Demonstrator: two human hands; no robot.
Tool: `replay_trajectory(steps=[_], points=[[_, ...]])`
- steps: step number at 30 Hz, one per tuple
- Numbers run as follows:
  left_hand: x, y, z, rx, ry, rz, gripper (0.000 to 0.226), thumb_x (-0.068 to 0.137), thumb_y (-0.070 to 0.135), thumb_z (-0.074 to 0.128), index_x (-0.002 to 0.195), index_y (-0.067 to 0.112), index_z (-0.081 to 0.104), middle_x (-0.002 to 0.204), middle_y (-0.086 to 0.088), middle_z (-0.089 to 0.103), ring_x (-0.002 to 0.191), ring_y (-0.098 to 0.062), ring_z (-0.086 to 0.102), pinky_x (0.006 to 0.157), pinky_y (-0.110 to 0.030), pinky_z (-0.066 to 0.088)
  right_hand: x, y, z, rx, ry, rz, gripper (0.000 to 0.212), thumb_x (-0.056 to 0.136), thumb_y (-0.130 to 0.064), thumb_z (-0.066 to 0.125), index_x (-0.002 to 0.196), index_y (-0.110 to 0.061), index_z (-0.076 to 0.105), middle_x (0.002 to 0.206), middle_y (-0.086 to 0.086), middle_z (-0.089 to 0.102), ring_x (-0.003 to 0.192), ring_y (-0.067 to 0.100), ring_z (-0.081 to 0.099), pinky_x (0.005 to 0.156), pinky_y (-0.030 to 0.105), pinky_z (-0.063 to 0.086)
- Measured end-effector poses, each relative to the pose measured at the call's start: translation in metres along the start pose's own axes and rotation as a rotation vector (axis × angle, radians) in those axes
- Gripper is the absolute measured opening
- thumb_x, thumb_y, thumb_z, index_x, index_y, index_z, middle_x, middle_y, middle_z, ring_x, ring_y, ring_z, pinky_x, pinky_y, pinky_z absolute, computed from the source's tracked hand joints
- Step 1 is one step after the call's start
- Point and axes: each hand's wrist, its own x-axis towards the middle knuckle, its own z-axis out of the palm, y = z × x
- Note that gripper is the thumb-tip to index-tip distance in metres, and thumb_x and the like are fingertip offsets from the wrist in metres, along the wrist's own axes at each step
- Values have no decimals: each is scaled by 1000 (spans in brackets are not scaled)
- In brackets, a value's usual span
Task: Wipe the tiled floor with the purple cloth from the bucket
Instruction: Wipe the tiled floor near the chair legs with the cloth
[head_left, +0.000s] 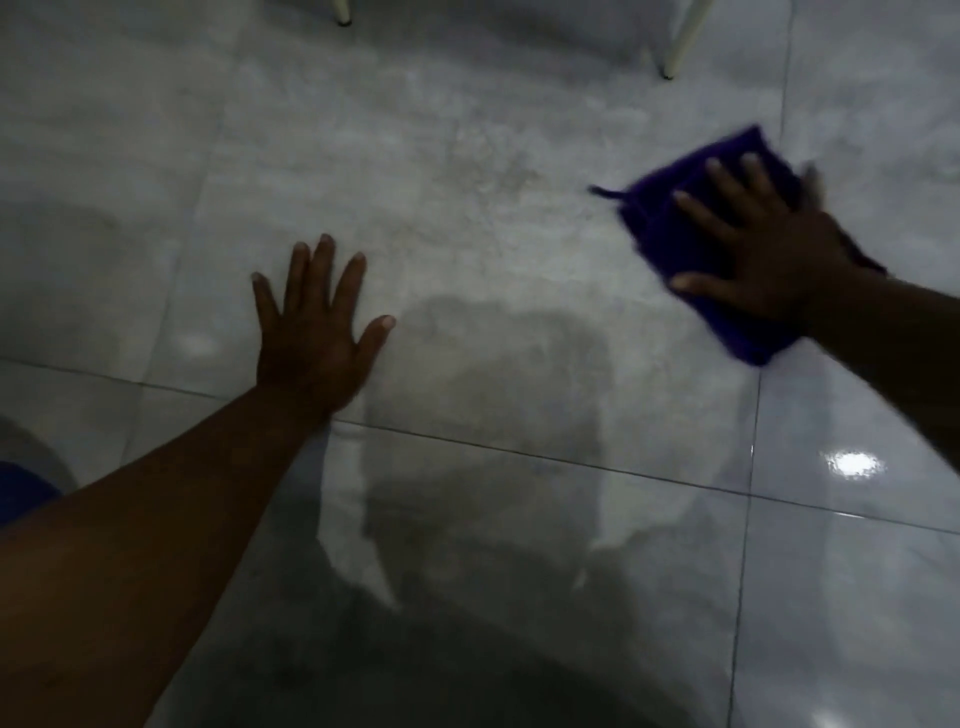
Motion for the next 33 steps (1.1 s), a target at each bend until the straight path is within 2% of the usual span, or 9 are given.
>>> replay_trajectory(steps=[6,11,14,17,20,22,26,28,33], points=[[6,-6,-1,-67,-28,0,69,96,61,22,157,30,20,169,-7,8,156,-30,6,119,-65,5,17,-198,-2,-3,129,-419,89,81,-85,24,156,-39,14,168,9,5,153,39,2,115,71,4],[-11,-39,-1,-61,91,22,66,97,56,30,154,21,33,166,-14,18,154,-34,16,120,-56,13,-79,-165,29,-82,67,-862,80,87,-77,38,155,-37,25,166,4,14,154,34,6,118,67,7],[-24,-71,2,-12,98,-66,69,96,59,32,155,22,29,167,-13,15,154,-35,12,121,-57,9,-77,-89,33,-106,56,-691,84,85,-77,41,155,-34,25,164,9,22,152,39,16,117,66,15],[-25,-80,3,-27,63,-127,70,95,64,28,157,31,18,168,-11,9,155,-35,6,121,-62,5,-29,-53,15,-8,73,-346,83,86,-80,22,156,-41,0,166,11,11,152,41,12,115,69,16],[-21,-75,4,-30,16,-130,70,96,65,26,157,34,14,169,-8,6,155,-37,5,119,-63,4,42,-95,-11,102,87,-39,85,84,-82,13,156,-40,-1,168,7,-4,153,38,-1,118,68,4],[-21,-76,3,-37,8,-119,68,96,64,28,157,36,17,169,-6,8,155,-35,7,119,-62,7,77,-155,-25,114,102,-23,86,83,-81,16,157,-38,5,168,7,-4,153,38,-3,117,67,-1],[-24,-96,-7,-104,111,-157,60,97,51,32,150,24,39,161,-7,34,149,-31,30,115,-50,24,73,-280,-28,43,145,-374,84,84,-80,21,157,-39,13,168,9,4,153,38,0,117,68,1],[-29,-107,-6,-89,156,-220,62,97,51,31,151,19,37,161,-10,34,148,-32,29,117,-50,24,33,-304,-14,19,152,-597,82,86,-78,28,156,-37,21,167,9,10,153,39,4,117,67,3],[-29,-111,2,-53,47,-255,74,96,60,27,157,19,18,168,-12,9,155,-33,7,121,-59,8,-49,-220,17,-86,78,-981,77,88,-75,38,154,-36,29,166,2,17,154,33,7,120,64,6]])
